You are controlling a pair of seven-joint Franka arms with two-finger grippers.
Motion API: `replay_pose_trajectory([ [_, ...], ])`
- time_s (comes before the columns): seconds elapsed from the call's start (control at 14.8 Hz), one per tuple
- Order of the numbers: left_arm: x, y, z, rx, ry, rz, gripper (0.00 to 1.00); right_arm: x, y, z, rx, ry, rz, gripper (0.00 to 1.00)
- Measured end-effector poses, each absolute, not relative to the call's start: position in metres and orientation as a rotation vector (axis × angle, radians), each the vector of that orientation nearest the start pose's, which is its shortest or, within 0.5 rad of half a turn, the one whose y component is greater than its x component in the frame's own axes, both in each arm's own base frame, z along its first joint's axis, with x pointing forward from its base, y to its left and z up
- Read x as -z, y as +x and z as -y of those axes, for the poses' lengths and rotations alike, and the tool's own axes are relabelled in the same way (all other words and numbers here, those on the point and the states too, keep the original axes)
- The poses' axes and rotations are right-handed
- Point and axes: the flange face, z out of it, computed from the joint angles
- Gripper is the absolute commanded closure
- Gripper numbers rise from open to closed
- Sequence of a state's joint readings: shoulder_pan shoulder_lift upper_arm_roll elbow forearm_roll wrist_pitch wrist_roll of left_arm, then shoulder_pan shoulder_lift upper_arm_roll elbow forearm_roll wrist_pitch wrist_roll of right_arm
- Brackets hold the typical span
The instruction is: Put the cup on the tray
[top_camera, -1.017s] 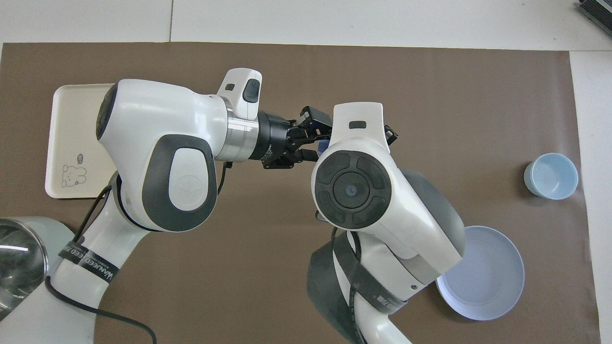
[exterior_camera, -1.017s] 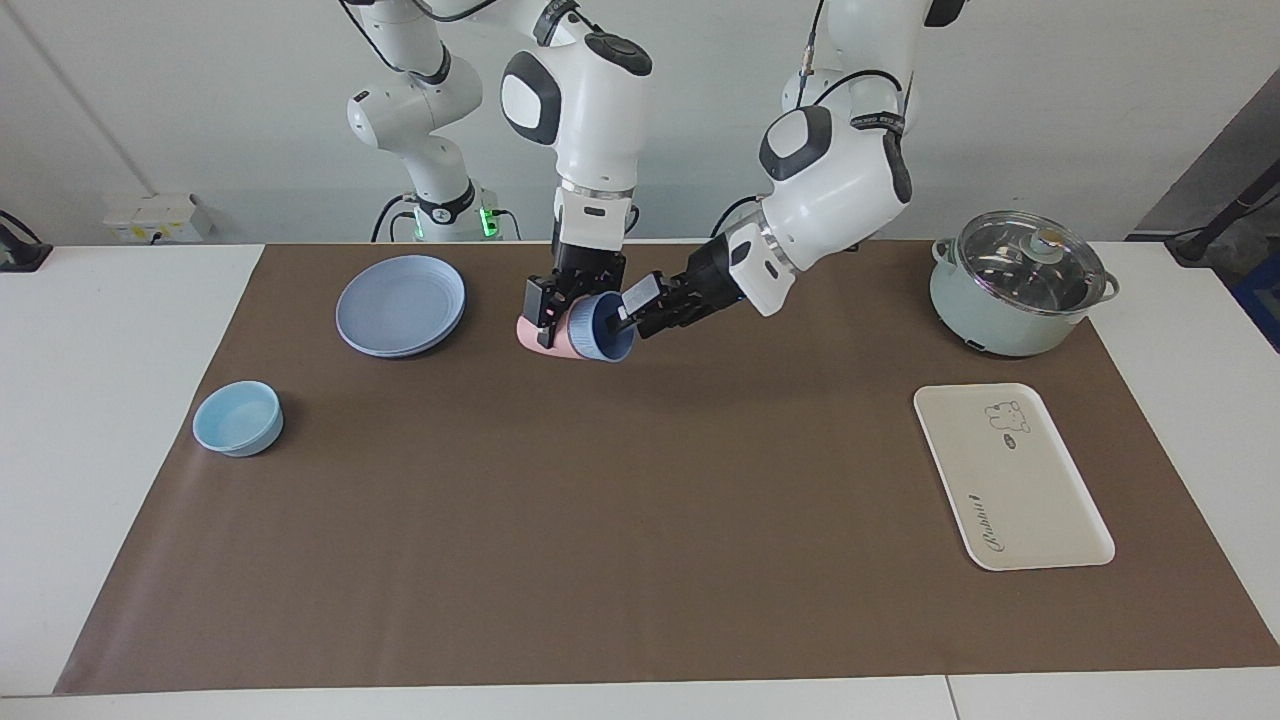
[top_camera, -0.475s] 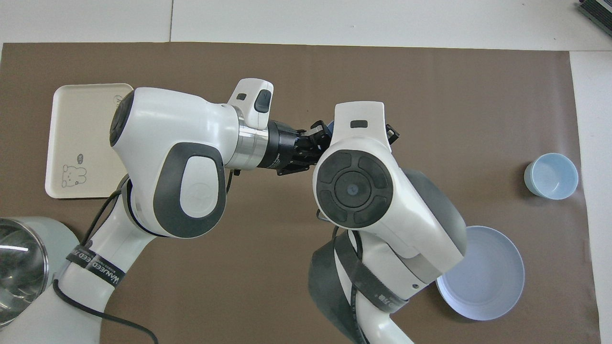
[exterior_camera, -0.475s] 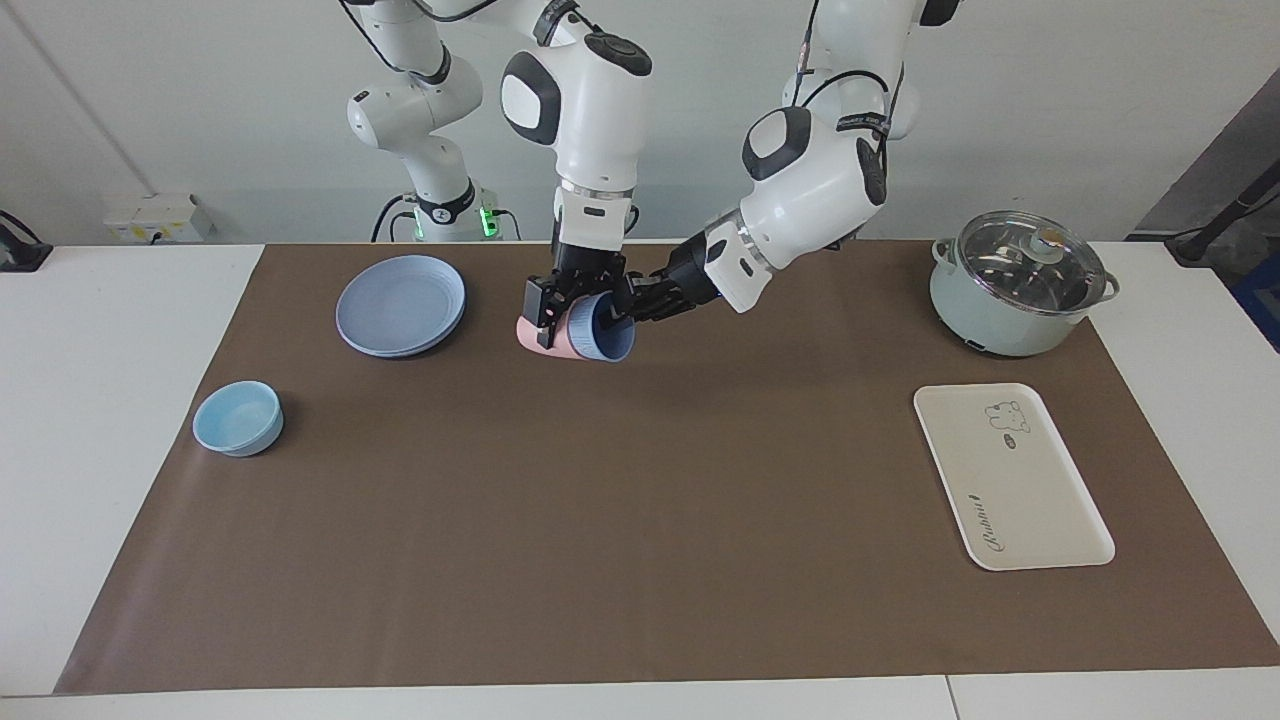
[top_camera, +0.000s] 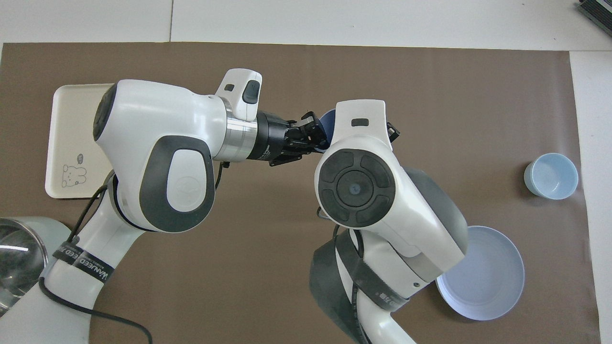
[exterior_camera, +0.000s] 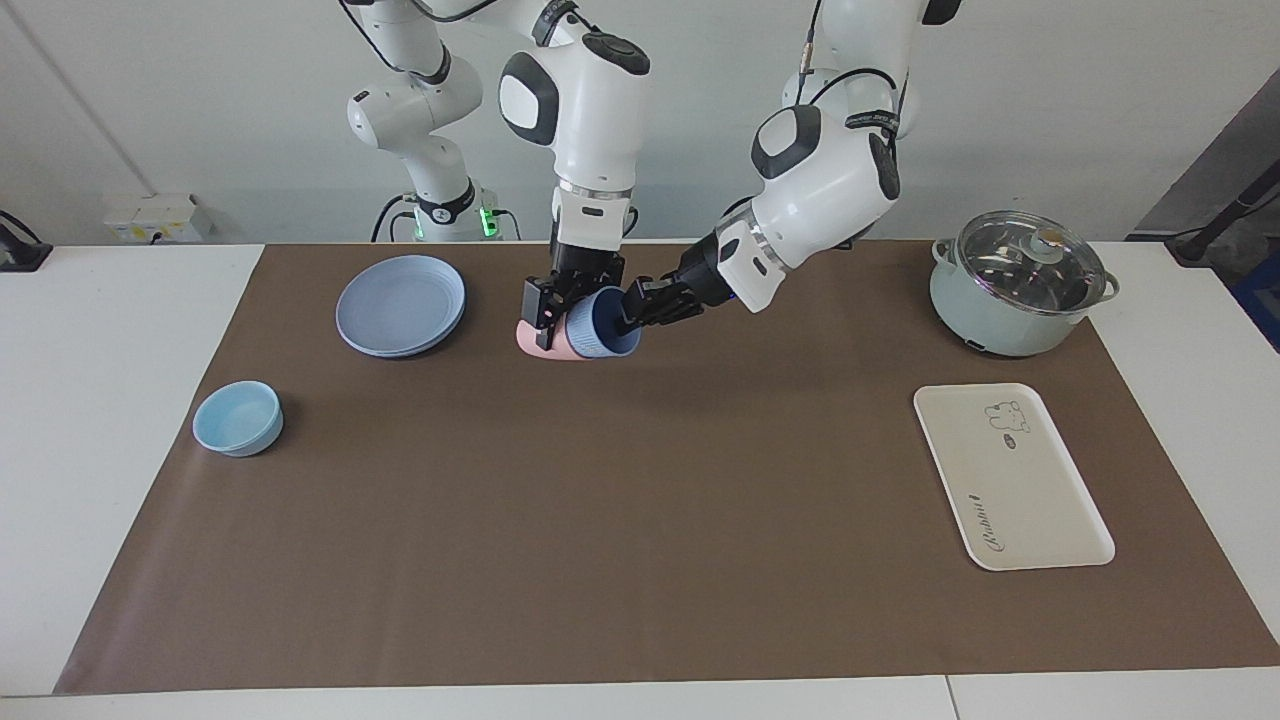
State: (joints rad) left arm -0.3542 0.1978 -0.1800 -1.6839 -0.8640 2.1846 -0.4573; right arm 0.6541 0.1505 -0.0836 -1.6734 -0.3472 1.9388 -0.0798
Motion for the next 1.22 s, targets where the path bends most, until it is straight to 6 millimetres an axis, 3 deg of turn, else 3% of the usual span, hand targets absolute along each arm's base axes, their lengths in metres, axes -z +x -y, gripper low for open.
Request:
replay_pose_trajectory([
  [0.14,-0.544,0.572,0.32,0.137,2.24,-0.42,1.0,-0.524,0.537,-0.317,0.341,-3.187,1.265,1.0],
  [0.34,-0.559,0.616,0.253,0.007,2.249,-0.497,1.0,-0.524,0.536,-0.319,0.342,-3.186,1.264,1.0],
  [0.54,-0.549,0.638,0.214,-0.127,2.422,-0.486,1.0,-0.529,0.551,-0.306,0.44,-3.18,1.19,1.0],
  [0.68,-0.541,0.655,0.173,-0.201,2.488,-0.507,1.0,-0.53,0.569,-0.285,0.5,-3.155,1.083,1.0],
  [0.95,-0.535,0.676,0.06,-0.392,2.66,-0.366,1.0,-0.519,0.616,-0.217,0.585,-3.006,0.932,1.0],
  [1.22,-0.527,0.678,-0.017,-0.453,2.743,-0.347,1.0,-0.488,0.649,-0.119,0.732,-2.795,0.812,1.0],
])
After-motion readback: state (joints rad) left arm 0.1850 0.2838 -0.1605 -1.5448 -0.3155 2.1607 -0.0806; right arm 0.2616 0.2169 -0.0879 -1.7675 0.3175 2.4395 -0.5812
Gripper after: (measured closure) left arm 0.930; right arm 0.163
